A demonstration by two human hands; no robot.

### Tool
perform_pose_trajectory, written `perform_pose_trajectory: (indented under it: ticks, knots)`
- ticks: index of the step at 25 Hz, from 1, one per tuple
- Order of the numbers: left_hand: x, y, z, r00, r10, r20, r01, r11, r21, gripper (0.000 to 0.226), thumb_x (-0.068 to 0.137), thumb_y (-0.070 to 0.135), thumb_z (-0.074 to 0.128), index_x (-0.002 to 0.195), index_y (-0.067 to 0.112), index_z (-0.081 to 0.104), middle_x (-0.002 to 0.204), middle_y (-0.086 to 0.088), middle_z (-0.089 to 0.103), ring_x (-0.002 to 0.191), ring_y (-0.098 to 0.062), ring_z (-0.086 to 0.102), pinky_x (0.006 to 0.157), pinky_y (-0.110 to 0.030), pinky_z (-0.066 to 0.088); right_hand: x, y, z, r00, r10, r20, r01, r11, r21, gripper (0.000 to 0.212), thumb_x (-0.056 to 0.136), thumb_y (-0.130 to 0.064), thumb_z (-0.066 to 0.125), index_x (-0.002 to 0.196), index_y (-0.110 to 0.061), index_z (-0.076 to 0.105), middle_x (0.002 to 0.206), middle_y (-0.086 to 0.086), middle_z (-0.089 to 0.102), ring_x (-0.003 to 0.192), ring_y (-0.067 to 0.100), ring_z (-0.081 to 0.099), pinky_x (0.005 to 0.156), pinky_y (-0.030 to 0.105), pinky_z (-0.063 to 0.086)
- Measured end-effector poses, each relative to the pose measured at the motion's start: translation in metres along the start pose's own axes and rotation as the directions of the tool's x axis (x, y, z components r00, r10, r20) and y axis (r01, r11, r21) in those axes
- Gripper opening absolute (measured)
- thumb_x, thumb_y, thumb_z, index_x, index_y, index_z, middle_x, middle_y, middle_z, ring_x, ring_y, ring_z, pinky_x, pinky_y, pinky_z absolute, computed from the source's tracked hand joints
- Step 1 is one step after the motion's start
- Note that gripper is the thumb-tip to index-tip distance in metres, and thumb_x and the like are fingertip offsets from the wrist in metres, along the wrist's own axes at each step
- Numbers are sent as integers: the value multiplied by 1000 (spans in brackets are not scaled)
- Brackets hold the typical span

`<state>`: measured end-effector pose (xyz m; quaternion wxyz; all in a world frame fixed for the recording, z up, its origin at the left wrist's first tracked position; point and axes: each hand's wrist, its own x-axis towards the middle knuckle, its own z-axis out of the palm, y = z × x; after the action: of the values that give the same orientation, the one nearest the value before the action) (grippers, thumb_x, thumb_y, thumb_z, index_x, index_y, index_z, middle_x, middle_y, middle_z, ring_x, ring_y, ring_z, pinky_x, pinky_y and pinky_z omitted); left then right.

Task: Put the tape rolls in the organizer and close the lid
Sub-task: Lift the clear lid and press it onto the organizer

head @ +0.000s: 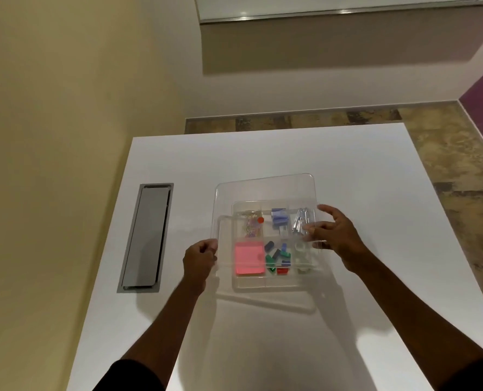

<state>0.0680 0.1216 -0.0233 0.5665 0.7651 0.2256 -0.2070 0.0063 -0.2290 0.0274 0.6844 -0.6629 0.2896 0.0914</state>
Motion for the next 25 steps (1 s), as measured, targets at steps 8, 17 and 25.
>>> perform_pose_trajectory:
  ticks: [8,17,25]
  knots:
    - [-2,-19,39,998,53,-18,-50,989,138,44,100,10,73,143,9,66,96,-24,77,80,-23,64,90,-42,59,27,43,-27,981,94,-167,-119,982,-147,61,92,5,71,147,-17,57,92,6,68,83,24,66,70,37,58]
    - [1,-24,53,999,-13,-51,21,987,159,45,96,14,78,138,3,69,133,-16,75,123,-35,72,109,-54,58,44,54,-25,970,-5,-242,-110,880,-461,66,93,6,69,154,-14,52,98,19,67,85,25,62,79,35,57]
    - [1,-29,53,994,-96,-53,103,984,144,35,98,6,73,133,0,71,125,-22,76,115,-39,73,104,-56,61,39,68,-31,968,37,-248,-158,856,-491,60,95,4,63,151,-16,56,114,20,73,110,35,69,105,51,58]
